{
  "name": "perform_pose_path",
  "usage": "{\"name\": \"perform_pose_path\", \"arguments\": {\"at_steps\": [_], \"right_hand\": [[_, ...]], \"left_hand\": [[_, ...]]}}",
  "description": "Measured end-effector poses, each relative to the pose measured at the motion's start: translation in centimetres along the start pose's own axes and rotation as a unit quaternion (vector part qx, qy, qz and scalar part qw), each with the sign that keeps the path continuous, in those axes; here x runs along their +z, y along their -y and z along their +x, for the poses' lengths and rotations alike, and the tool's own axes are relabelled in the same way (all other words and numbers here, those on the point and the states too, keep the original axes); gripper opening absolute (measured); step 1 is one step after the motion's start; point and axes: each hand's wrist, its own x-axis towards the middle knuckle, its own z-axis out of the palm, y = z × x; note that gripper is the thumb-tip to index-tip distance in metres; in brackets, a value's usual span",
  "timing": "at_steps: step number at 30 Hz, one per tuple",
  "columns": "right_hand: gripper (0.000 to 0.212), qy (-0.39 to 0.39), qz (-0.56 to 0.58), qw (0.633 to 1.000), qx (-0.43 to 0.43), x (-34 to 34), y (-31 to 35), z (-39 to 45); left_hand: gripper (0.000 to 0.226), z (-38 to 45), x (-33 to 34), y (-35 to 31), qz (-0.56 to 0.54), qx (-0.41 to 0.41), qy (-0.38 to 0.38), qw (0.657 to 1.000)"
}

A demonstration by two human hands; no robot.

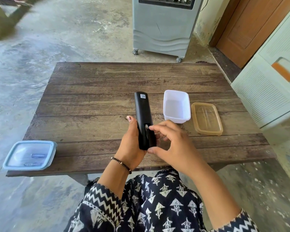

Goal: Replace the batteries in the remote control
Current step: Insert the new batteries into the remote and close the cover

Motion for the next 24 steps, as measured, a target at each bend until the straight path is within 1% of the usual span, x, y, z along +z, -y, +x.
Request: {"name": "perform_pose_path", "arguments": {"at_steps": [5, 8, 11, 14, 17, 22, 24], "right_hand": [[0.058, 0.003, -0.041, 0.999, -0.012, 0.5, 0.0, 0.7], [0.059, -0.004, -0.051, 0.999, -0.017, 0.8, 0.0, 0.6], [0.058, 0.019, -0.064, 0.997, -0.028, 0.9, 0.2, 0.3], [0.051, 0.014, -0.066, 0.997, -0.026, 1.3, 0.3, 0.3], [0.043, -0.024, -0.073, 0.997, -0.024, 1.5, 0.2, 0.5], [0.026, -0.064, -0.072, 0.995, -0.028, 1.6, 0.3, 0.6], [0.024, -0.080, -0.080, 0.993, -0.033, 1.7, 0.5, 0.6]], "left_hand": [[0.067, -0.2, 0.1, 0.1, -0.020, -0.005, -0.020, 1.000], [0.065, -0.2, 0.1, 0.2, -0.027, -0.008, -0.031, 0.999], [0.064, -0.1, -0.2, 0.1, -0.034, -0.013, -0.037, 0.999], [0.062, -0.2, -0.3, 0.1, -0.029, -0.015, -0.031, 0.999], [0.061, -0.2, -0.1, 0.4, -0.038, -0.013, -0.024, 0.999], [0.059, 0.0, 0.0, 0.3, -0.056, -0.011, -0.033, 0.998], [0.058, -0.1, 0.2, 0.3, -0.066, -0.011, -0.035, 0.997]]}}
